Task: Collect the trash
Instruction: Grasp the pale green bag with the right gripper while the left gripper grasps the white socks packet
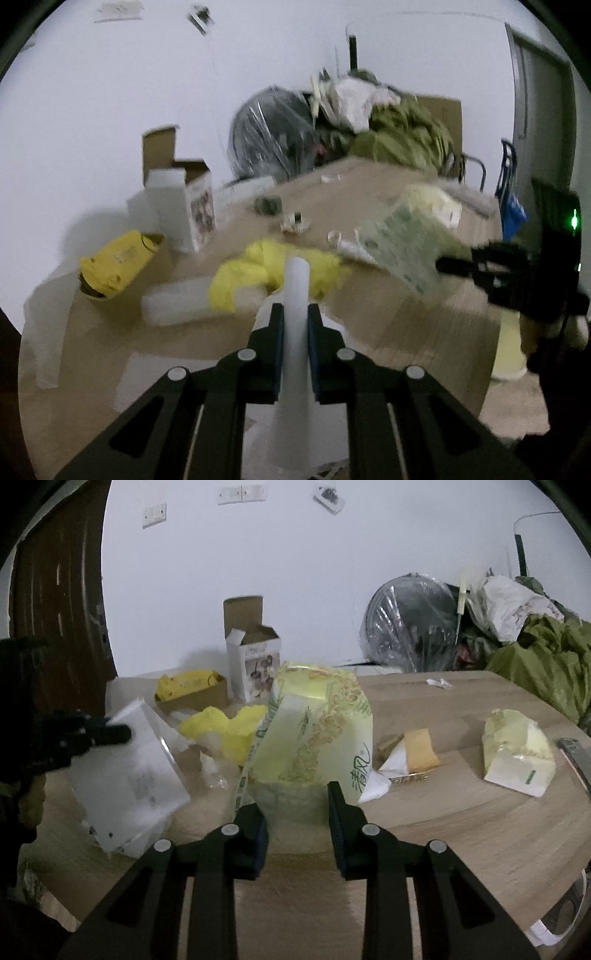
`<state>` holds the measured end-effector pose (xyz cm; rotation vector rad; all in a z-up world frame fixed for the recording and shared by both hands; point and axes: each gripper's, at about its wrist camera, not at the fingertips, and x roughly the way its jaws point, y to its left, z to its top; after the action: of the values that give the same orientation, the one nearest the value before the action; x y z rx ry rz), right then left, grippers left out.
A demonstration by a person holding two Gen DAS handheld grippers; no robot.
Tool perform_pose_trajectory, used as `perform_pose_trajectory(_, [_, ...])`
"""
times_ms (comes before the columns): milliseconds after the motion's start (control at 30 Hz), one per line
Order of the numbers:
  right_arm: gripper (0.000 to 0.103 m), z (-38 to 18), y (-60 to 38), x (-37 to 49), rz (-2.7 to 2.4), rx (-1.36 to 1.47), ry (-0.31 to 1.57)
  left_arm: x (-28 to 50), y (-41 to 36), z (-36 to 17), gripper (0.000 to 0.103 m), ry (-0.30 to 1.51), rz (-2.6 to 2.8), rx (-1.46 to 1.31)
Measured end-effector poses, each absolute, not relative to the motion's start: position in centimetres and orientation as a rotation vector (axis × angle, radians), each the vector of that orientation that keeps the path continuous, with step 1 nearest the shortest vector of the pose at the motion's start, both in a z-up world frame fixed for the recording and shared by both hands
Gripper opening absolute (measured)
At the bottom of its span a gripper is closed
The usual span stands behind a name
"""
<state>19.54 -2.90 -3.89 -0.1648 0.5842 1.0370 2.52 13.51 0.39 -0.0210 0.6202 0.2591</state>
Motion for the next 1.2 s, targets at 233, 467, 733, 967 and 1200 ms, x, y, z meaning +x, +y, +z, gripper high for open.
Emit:
perform_pose_trajectory(233, [0.026,-2.7,-5.2,18.7,1.017,-0.146,0.544,1.5,11.9,2.7,0.011,0.525,0.248,-0.034])
perform_pose_trajectory(467, [0.026,-1.7,-7.7,18.1,0.992,-0.13,0.516,1.6,8.8,3.9,0.011,0.453,0.181,-0.032])
perform_pose_trajectory(733, [0.026,-1.1,-11.1,17.6,0.942,-0.117,0.505,3.0,5.6,3.5,0.011,0.45,0.091,-0.029])
perform_pose_trajectory(967, [0.026,-1.1,-14.1,17.6,0.872,-0.103,0.518,4.3,3.5,3.3,0.011,0.457,0.023,-0.012])
perform_pose_trajectory(1200, [0.026,-1.6,-17.7,17.5,0.79,-0.077,0.533,5.8,1.3,3.0,0.011,0.461,-0.049,0.001])
